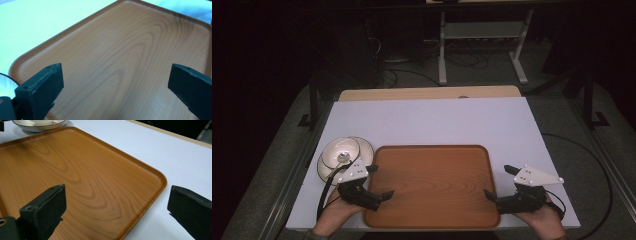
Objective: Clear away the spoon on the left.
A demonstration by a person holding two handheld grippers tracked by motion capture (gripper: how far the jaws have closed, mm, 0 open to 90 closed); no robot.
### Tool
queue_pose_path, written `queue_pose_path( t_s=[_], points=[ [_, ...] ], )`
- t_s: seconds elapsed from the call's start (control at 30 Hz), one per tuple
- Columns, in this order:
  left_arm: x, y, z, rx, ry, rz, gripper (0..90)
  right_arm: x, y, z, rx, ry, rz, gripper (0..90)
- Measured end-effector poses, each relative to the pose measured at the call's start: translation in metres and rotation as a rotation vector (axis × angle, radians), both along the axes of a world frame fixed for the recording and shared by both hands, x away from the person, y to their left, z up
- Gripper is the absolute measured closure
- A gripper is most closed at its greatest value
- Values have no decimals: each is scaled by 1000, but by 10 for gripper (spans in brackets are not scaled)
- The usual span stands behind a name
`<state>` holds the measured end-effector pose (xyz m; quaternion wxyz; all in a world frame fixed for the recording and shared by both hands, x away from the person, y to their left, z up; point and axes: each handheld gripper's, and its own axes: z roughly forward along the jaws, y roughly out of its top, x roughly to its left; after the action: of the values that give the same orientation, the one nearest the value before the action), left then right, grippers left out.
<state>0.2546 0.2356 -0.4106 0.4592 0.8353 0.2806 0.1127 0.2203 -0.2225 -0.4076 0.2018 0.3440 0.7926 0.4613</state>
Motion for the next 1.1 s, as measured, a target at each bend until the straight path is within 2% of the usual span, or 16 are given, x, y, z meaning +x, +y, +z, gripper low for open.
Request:
queue_pose_path(
  t_s=[0.2,0.27,0.33,0.37,0.43,0.53,0.7,0.8,0.87,0.97,1.1],
  points=[
    [0,0,2,-4,0,-3,8,0,-1,0,-3,-2,3,15],
    [0,2,4,-17,-4,-5,79,-1,-1,0,-2,-2,3,15],
    [2,3,6,-27,-3,-2,94,-1,-1,0,-2,-2,1,15],
    [2,4,7,-30,-5,4,137,-1,-2,0,-1,-3,-3,15],
    [2,6,9,-37,-6,9,168,-1,-2,0,1,-3,-2,15],
    [1,9,11,-35,-13,23,301,0,-3,0,5,-3,-4,15],
    [4,14,13,-34,15,42,542,-1,-2,0,3,-4,-1,16],
    [7,18,12,-14,43,61,704,0,-2,0,2,-3,-1,17],
    [8,20,12,-8,47,70,806,0,-2,-1,0,1,0,18],
    [10,21,12,1,50,76,892,0,-2,-1,-3,0,2,18],
    [11,22,10,20,62,74,894,0,-2,-1,-6,-3,3,19]
  ],
)
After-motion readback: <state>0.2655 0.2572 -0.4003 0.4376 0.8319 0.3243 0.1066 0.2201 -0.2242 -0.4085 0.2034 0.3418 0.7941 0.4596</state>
